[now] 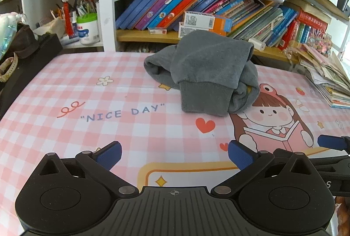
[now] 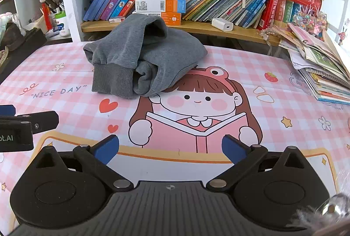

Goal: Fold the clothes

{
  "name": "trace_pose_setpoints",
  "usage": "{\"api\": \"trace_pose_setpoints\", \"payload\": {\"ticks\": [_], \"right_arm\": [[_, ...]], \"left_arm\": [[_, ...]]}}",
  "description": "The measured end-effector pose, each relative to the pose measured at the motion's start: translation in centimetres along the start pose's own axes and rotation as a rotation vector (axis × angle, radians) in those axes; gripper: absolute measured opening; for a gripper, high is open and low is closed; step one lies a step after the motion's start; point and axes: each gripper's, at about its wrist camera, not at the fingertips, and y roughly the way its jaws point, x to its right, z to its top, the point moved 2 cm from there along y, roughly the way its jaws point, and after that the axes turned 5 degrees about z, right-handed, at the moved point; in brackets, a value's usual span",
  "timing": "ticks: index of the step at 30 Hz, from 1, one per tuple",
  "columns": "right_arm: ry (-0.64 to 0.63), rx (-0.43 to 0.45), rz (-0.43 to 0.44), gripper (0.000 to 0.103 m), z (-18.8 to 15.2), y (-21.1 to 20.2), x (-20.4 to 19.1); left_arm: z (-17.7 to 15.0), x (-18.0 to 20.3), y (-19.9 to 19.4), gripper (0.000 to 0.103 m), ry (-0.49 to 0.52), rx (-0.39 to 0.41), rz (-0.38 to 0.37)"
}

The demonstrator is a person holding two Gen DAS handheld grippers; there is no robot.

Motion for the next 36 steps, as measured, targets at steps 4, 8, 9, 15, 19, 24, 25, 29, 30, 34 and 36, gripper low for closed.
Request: {"api": "trace_pose_setpoints", "payload": {"ticks": [4, 8, 9, 15, 19, 24, 25, 29, 30, 34, 36], "right_arm": [[0.001, 0.003, 0.0, 0.102, 0.08, -0.04, 0.04], [0.0, 0.003, 0.001, 0.102, 0.09, -0.02, 0.03], [0.0, 0.003, 0.001, 0.102, 0.05, 0.03, 0.02], [0.0, 0.001, 0.002, 0.102, -0.02, 0.0, 0.1], [0.003, -0.001, 0.0, 0.102, 0.02, 0.18, 0.16], [0.004, -0.003, -0.001, 0.102, 0.06, 0.23, 0.16], [0.004, -0.003, -0.001, 0.102, 0.08, 0.23, 0.17], [0.004, -0.004, 0.0, 0.102, 0.1, 0.25, 0.18], [0.004, -0.004, 0.0, 0.102, 0.09, 0.26, 0.18], [0.004, -0.004, -0.001, 0.102, 0.09, 0.3, 0.19], [0.004, -0.005, -0.001, 0.102, 0.07, 0.34, 0.22]], "left_arm": [[0.23, -0.01, -0.07, 0.103, -0.004, 0.0, 0.006], [0.21, -0.05, 0.05, 0.103, -0.004, 0.0, 0.004], [0.16, -0.13, 0.0, 0.103, -0.004, 0.001, 0.003], [0.24, -0.19, -0.22, 0.103, -0.005, -0.004, -0.004], [0.33, -0.15, -0.14, 0.103, -0.004, -0.011, -0.006], [0.39, -0.12, -0.07, 0.103, -0.005, -0.015, -0.007], [0.43, -0.11, -0.06, 0.103, -0.006, -0.016, -0.007], [0.54, -0.17, -0.04, 0.103, -0.006, -0.02, -0.005], [0.58, -0.2, -0.02, 0.103, -0.006, -0.022, -0.005], [0.63, -0.13, -0.01, 0.103, -0.004, -0.028, -0.007], [0.66, -0.12, 0.02, 0.103, -0.003, -0.03, -0.009]]}}
